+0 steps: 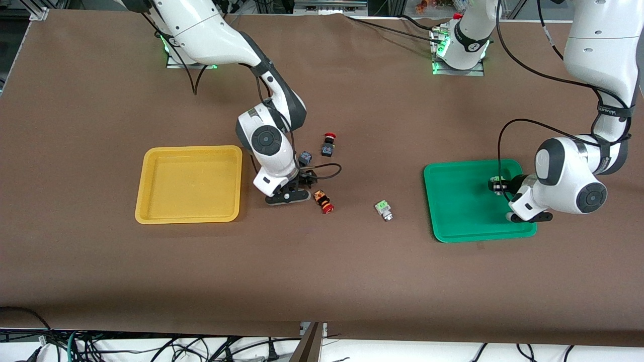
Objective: Place green and yellow buttons in trays
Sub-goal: 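Lower the green button into the green tray while the right gripper reaches a yellow button, then carry the yellow button to the yellow tray while the left gripper reaches another green button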
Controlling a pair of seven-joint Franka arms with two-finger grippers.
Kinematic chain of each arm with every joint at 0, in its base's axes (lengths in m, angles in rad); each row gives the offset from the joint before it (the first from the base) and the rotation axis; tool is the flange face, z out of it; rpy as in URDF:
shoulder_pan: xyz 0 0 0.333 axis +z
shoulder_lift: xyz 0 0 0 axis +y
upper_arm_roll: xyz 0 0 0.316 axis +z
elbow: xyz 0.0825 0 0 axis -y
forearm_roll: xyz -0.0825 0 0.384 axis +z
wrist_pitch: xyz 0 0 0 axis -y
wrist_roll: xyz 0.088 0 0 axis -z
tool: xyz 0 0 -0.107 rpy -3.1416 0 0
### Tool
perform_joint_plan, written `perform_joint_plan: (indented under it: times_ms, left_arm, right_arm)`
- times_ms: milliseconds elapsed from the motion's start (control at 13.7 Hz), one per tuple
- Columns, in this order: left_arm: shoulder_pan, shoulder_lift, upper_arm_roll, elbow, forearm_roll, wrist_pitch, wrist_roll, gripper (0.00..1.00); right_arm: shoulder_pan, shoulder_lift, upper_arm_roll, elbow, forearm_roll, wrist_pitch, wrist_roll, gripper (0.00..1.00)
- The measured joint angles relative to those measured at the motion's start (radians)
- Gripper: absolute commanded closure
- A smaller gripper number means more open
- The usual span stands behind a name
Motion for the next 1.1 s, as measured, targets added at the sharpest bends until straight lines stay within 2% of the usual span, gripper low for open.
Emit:
perform_joint_plan:
  times_ms: [146,219,365,438,511,584,731,950,1096]
  left_arm:
    - [0.012,0.012,0.001,0.000,0.017,0.013,-0.001,0.65]
    - [0.015,0.017,0.001,0.000,0.017,0.020,-0.001,0.57]
    - [0.015,0.024,0.001,0.001,0.018,0.035,-0.001,0.49]
    - [0.015,0.026,0.001,0.001,0.018,0.038,-0.001,0.40]
    - [0.015,0.026,0.000,0.001,0.018,0.039,-0.001,0.24]
    - [0.014,0.026,-0.002,0.003,0.018,0.039,-0.002,0.15]
    - [0.007,0.026,-0.013,0.029,0.018,0.037,-0.004,0.16]
    - [-0.028,0.024,-0.039,0.108,0.012,-0.009,-0.062,0.17]
    - [-0.082,0.023,-0.056,0.156,-0.001,-0.026,-0.164,0.16]
  right_arm:
    - [-0.003,0.000,-0.006,0.000,-0.035,-0.001,0.000,0.00]
    - [-0.003,0.000,-0.008,0.000,-0.039,-0.002,0.000,0.00]
    - [-0.003,0.001,-0.009,-0.003,-0.041,-0.003,0.000,0.00]
    - [-0.003,0.002,-0.009,-0.007,-0.041,-0.003,0.000,0.01]
    - [-0.003,0.005,-0.009,-0.010,-0.041,-0.003,0.000,0.06]
    - [-0.003,0.009,-0.009,-0.014,-0.041,-0.001,0.000,0.17]
    - [-0.003,0.016,-0.011,-0.032,-0.041,0.013,0.000,0.52]
    - [-0.021,0.012,-0.015,-0.038,-0.041,0.020,0.000,0.97]
    - [-0.042,0.011,-0.016,-0.037,-0.041,0.015,-0.008,1.00]
